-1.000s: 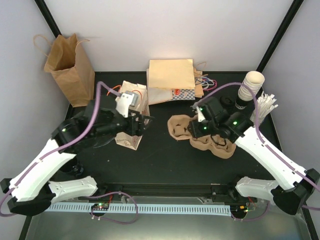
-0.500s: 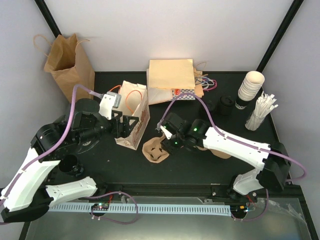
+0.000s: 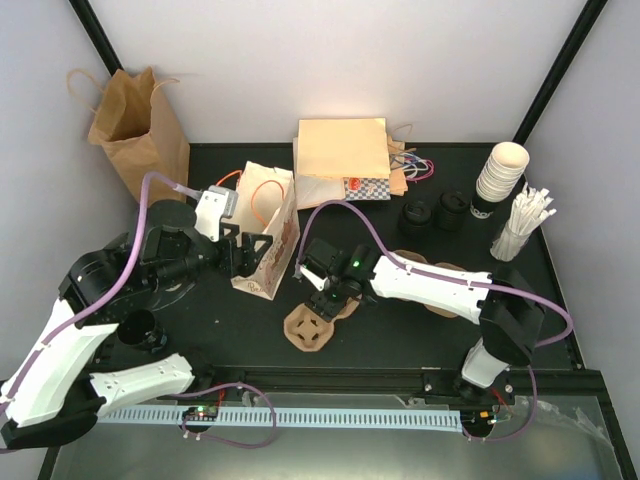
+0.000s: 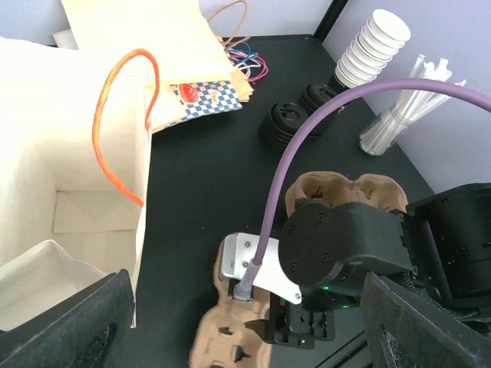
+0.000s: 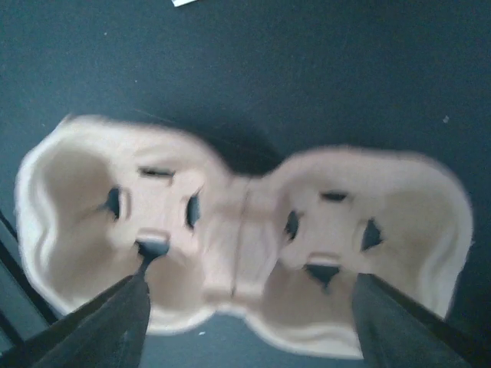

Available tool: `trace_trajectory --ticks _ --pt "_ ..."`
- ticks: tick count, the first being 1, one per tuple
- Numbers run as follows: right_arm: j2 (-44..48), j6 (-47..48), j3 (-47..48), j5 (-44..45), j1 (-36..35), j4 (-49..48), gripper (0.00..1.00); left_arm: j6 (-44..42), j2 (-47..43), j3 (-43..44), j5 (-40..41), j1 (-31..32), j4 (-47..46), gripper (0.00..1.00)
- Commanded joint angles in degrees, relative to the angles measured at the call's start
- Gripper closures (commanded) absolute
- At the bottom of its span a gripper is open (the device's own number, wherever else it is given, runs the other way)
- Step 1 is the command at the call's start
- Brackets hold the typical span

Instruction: Pack the takeout coffee

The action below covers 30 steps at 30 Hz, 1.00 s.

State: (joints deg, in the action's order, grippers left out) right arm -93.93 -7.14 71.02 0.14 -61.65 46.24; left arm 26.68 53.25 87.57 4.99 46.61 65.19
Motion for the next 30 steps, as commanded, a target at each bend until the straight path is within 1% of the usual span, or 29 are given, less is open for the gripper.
trace_trajectory --ticks 1,2,3,8,10,13,17,24,25,27,28,29,30 --pt "1.6 1.1 1.2 2.9 -0.2 -1.4 0.17 -0.5 -0.5 -0.6 0.9 -0.6 1.3 0.17" --pt "2.2 0.6 1.0 3.1 -0.2 -1.7 0.12 -0.5 -0.6 -0.7 0.8 -0.6 1.2 0.17" --pt "3.1 0.2 0.8 3.2 -0.2 -2.0 0.11 -0.4 -0.7 -1.0 0.6 -0.7 1.0 0.17" --pt "6.5 -3.1 1.0 6.9 0.1 -2.5 0.11 -0.7 -0.4 -1.3 0.3 -0.9 0.5 0.17" --pt "7.3 -4.7 1.4 8.2 1.2 -2.3 0.13 -0.8 -0.3 -1.7 0.2 -1.0 0.1 0.17" --pt "7.6 -8.5 2.2 9.2 3.7 -2.2 0.19 -0.5 -0.4 -2.4 0.4 -1.1 -0.4 0.17" --pt "7.8 -13.6 2.5 9.5 6.6 -3.4 0.34 0.0 -0.8 -4.4 -0.7 -1.0 -2.0 0.17" --pt "5.1 -17.7 3.5 10.2 10.0 -4.4 0.49 0.3 -1.1 -6.1 -1.7 -1.1 -3.3 0.18" --pt "4.4 -18.0 3.7 10.1 10.3 -4.4 0.55 0.3 -1.1 -6.1 -1.8 -1.1 -3.4 0.18" --pt "3.4 -18.8 4.0 8.6 11.8 -4.8 0.72 0.3 -1.0 -6.3 -2.0 -1.1 -3.7 0.18" --pt "2.8 -19.0 4.1 7.7 12.3 -5.2 0.83 0.3 -1.0 -6.3 -2.1 -1.1 -3.7 0.18" --pt "2.3 -19.5 4.3 7.2 12.9 -5.3 0.96 0.3 -0.9 -6.4 -2.2 -1.1 -3.8 0.18" --pt "1.6 -20.1 4.6 7.3 13.3 -5.2 0.98 0.4 -0.9 -6.6 -2.2 -1.1 -3.9 0.18"
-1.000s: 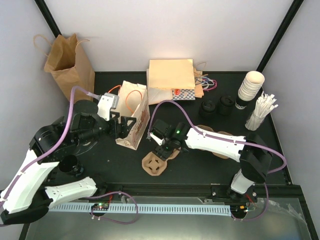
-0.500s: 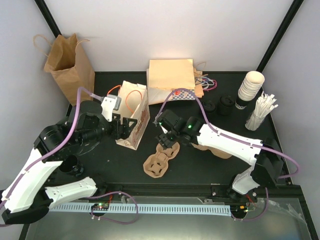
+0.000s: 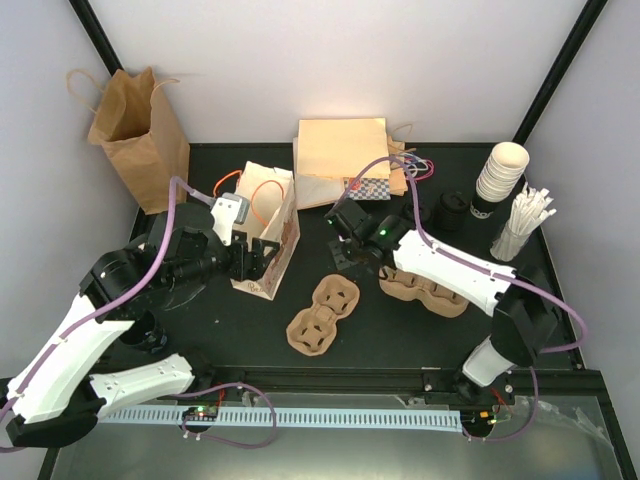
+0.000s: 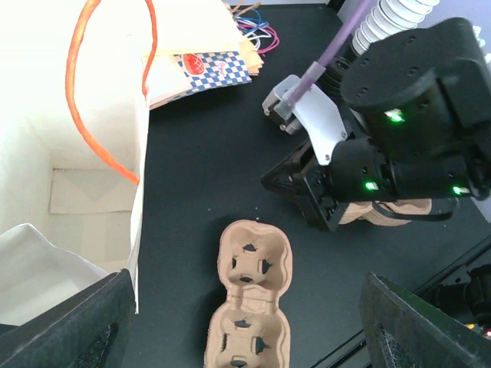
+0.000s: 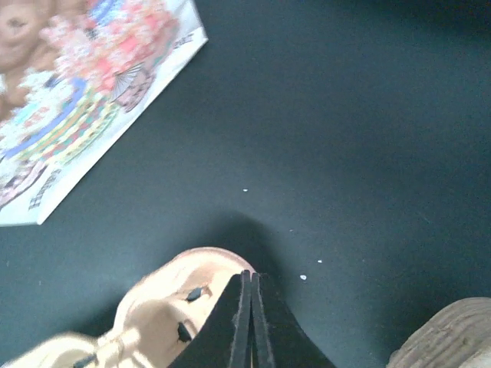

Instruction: Pack the takeout coffee

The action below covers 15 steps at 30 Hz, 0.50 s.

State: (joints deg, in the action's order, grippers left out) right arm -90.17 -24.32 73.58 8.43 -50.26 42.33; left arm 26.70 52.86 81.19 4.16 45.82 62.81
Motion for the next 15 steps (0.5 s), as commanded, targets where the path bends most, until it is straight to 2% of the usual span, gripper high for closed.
trace_trajectory --ticks 1,8,15 --pt "-2.9 -3.4 2.2 -1.0 2.3 -1.3 0.99 0.4 -0.4 -0.2 -1.5 -0.3 -1.5 0.18" --pt "-7.6 -7.1 3.5 3.1 3.6 3.1 0.99 0.4 -0.7 -0.5 -1.8 -0.3 -1.6 0.18" --pt "-7.6 -9.1 -1.0 3.7 6.5 3.2 0.99 0.4 -1.0 -1.2 -2.1 -0.3 -1.7 0.18"
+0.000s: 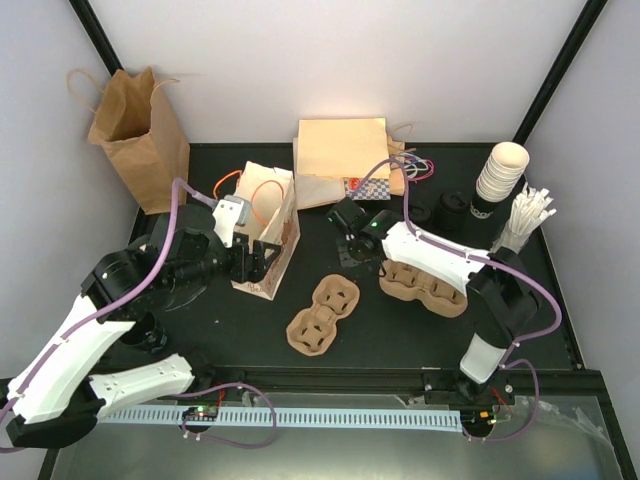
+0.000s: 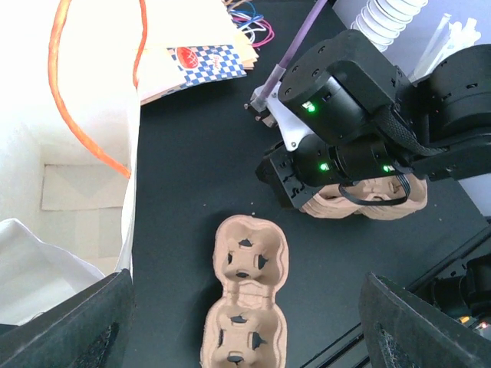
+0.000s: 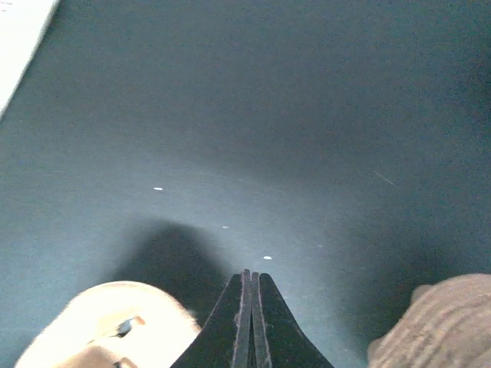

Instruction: Pack the takeout coffee

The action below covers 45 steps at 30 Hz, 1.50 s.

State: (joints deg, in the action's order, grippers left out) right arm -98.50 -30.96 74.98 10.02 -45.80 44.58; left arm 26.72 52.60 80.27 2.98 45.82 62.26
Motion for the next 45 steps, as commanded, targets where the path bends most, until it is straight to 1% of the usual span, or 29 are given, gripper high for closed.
trace_trajectory --ticks 1,9,13,17,23,28,32,35,45 --pt "1.1 -2.7 -3.4 2.2 2.7 0.8 0.99 0.4 -0.7 -0.4 -0.9 -0.3 -1.3 0.18" --pt "5.5 -4.5 -11.5 2.0 7.9 -0.1 0.99 0.2 -0.5 -1.0 -1.7 -0.3 -2.4 0.18" --pt "9.6 -5.3 -17.1 3.1 9.8 -0.2 0.99 0.1 -0.2 -1.2 -1.8 -0.3 -2.8 0.18" --pt "14.7 -5.7 -22.5 3.8 13.5 -0.4 0.99 0.1 -0.1 -1.6 -2.1 -0.2 -3.5 0.18" --pt "22.4 -5.4 -27.8 5.2 19.0 0.0 0.99 0.0 0.3 -2.3 -2.3 -0.3 -4.4 0.18" --pt "29.3 -5.9 -33.3 1.9 28.8 -2.5 0.99 0.2 0.1 -2.8 -2.7 -0.3 -4.8 0.18" --pt "31.7 -8.2 -32.8 4.4 32.1 -0.6 0.99 0.2 -0.3 -3.0 -2.3 -0.3 -4.6 0.18" --pt "33.0 -7.5 -32.3 4.3 33.4 -0.8 0.99 0.2 -0.6 -3.0 -2.1 -0.3 -4.3 0.18" --pt "35.4 1.4 -30.3 -9.1 32.6 -3.6 0.99 0.2 -0.2 -3.2 -2.6 -0.3 -5.4 0.18"
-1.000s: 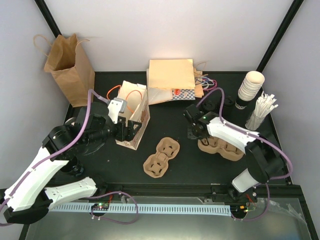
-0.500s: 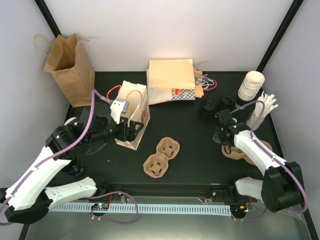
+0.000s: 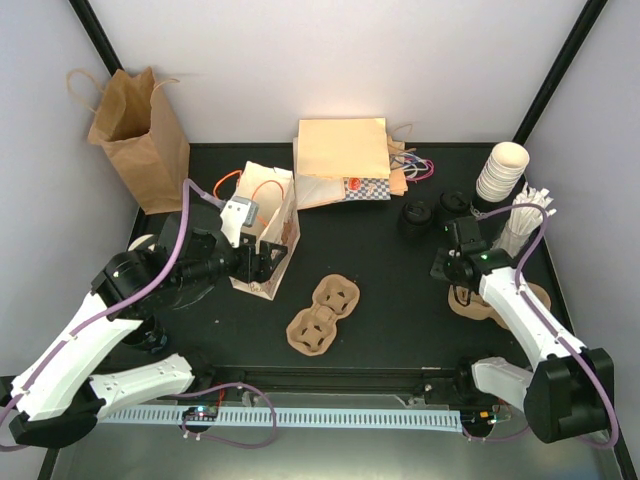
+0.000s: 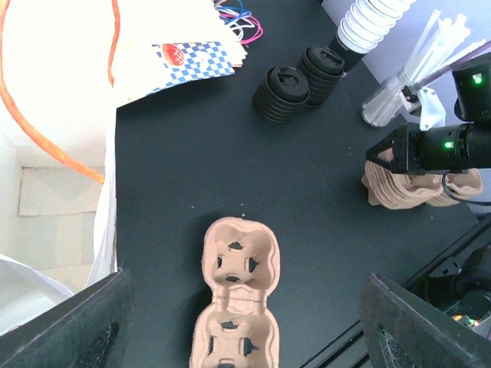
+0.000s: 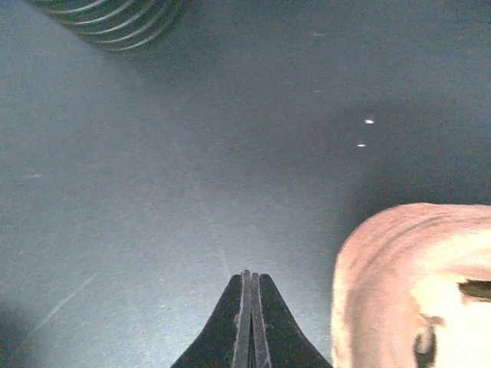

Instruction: Pack the takeout coffee

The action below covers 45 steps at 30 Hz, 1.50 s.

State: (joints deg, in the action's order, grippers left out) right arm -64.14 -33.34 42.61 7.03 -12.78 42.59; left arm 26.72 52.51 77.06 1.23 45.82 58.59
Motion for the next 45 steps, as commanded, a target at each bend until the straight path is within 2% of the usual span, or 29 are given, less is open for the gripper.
trace_trajectory --ticks 1,8,15,23,26,30,32,35,40,45 --pt "0.9 3.9 2.3 -6.9 -0.9 -1.6 0.99 0.2 0.1 0.0 -0.9 -0.3 -1.8 0.18" --pt "0.8 1.1 0.4 -11.6 -3.5 -0.7 0.99 0.4 1.0 0.1 -1.6 -0.3 -2.6 0.18" --pt "2.3 -3.9 -5.8 -10.9 -5.2 -0.1 0.99 1.0 1.5 0.0 -2.2 -0.3 -3.1 0.18" --pt "1.9 -9.2 -5.6 0.7 -4.7 2.9 0.99 1.1 1.7 0.0 -2.5 -0.3 -3.2 0.18" --pt "0.0 -8.2 -4.3 3.0 -1.5 2.9 0.99 1.1 1.6 0.0 -2.5 -0.3 -3.1 0.18" --pt "-1.4 -4.7 -3.5 -0.4 6.3 0.2 0.99 1.0 1.1 -0.2 -2.0 -0.3 -2.7 0.18" --pt "-2.0 -2.9 -1.9 -1.9 7.5 0.3 0.99 1.0 0.9 -0.3 -1.7 -0.3 -2.5 0.18" --pt "-1.2 -0.5 -0.1 -5.0 7.5 0.2 0.99 1.0 0.5 -0.5 -1.5 -0.3 -2.3 0.18" --pt "4.1 5.4 -0.5 -15.1 6.7 -2.7 0.96 1.0 0.8 -0.4 -1.6 -0.3 -2.8 0.18" --pt "6.0 7.7 1.3 -18.3 2.0 -2.2 0.93 0.8 1.5 -0.2 -2.3 -0.3 -3.4 0.18"
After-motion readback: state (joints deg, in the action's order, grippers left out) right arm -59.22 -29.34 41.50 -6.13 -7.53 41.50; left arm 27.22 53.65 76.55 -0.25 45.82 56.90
